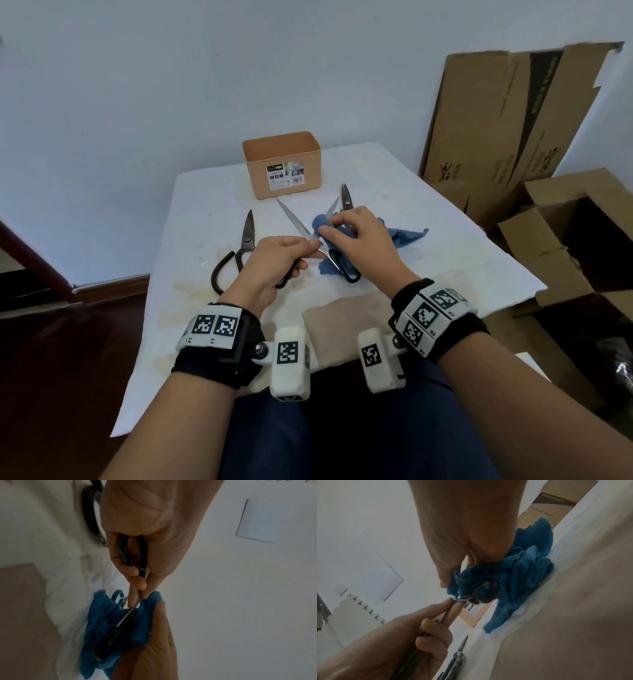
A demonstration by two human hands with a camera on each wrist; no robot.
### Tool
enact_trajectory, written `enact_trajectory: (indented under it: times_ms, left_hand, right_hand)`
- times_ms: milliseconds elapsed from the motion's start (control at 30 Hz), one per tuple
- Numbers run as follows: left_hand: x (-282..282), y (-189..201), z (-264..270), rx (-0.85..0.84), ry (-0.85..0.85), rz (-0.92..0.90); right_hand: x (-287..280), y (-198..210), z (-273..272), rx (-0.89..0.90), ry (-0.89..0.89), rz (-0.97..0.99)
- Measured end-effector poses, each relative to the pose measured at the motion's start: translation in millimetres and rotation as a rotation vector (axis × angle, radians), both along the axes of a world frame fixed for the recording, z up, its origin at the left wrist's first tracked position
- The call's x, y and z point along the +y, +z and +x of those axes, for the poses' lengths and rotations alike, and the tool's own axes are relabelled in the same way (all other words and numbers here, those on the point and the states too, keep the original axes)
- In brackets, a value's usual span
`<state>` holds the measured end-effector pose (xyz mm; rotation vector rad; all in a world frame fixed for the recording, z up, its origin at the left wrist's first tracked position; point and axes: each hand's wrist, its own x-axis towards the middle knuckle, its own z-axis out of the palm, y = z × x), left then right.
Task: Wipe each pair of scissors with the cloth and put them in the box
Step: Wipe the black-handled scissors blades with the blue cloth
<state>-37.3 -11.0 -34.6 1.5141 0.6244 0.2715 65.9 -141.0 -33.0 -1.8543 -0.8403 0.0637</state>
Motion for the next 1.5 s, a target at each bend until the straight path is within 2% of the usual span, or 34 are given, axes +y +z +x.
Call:
enact_trajectory:
  times_ms: [200, 367, 500, 933, 1333, 1500]
  left_hand:
    - [-2.4, -1.8, -4.4, -0.008, -0.016, 0.043]
    - [-5.3, 2.6, -4.3, -0.073, -0.043, 0.127]
    - [-7.8, 7.3, -2.3, -0.133, -0.053, 0.164]
    - [-4.3, 12.6, 3.7, -0.168, -0.081, 0.221]
    - [-10.5, 6.3, 1.4, -0.146, -0.087, 0.214]
    - [-7.5, 6.1, -0.2, -0.15, -0.108, 0.192]
  right_hand:
    - [0.8, -4.5, -7.7, 0.079, 0.033, 0.057]
    - [3.5, -11.4, -5.7, 0.281, -0.028, 0.067]
    - [5.6, -6.8, -1.1, 0.391, 0.005, 0.093]
    - [9.9, 4.7, -3.8, 0.185, -0.084, -0.012]
    - [6.1, 7.4, 6.3, 0.142, -0.131, -0.094]
    - [7.0, 3.7, 4.5, 0.185, -0.107, -0.033]
